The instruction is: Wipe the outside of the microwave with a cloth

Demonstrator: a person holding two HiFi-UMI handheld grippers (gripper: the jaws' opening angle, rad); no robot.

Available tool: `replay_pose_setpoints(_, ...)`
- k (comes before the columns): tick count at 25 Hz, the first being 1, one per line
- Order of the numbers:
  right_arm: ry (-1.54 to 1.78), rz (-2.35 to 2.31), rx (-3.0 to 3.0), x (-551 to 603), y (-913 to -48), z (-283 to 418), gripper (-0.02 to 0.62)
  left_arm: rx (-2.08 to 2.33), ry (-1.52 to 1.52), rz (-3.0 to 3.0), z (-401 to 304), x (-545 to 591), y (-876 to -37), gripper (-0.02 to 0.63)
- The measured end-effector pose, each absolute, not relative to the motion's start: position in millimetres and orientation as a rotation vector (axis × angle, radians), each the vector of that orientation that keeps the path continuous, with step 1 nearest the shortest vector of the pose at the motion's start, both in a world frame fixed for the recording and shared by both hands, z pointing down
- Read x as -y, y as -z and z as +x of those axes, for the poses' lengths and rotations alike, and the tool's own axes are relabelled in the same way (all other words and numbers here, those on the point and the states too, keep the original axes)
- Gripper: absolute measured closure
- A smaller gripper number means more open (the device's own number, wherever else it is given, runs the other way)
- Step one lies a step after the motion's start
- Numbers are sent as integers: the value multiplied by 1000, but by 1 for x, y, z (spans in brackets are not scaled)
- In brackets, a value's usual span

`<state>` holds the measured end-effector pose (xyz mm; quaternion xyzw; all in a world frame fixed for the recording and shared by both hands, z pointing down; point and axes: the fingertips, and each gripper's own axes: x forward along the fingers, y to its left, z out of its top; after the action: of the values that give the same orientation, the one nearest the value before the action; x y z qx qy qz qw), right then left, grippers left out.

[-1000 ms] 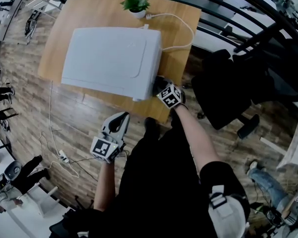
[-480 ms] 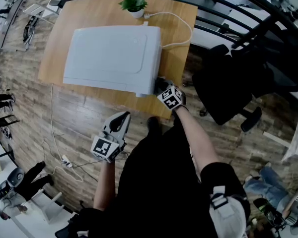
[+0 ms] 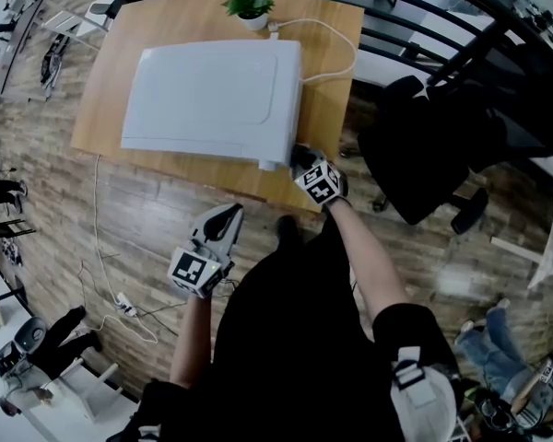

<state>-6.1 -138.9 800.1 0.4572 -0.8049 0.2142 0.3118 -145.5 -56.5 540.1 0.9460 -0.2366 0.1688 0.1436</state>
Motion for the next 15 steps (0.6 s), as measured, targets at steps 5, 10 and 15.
replay_pose_setpoints(5,-572,1219,2104,130,-798,-9,584,665,-479,2734,-154,50,-539,597)
replay_pose_setpoints(10,-564,1239,2094,125,-798,-14,584,661,-460,2746,-165,47,-540,597)
replay_pose_setpoints(15,-571,1254,2077,119,-801,-14,584,642,-445,2751,-174,43,-544,597)
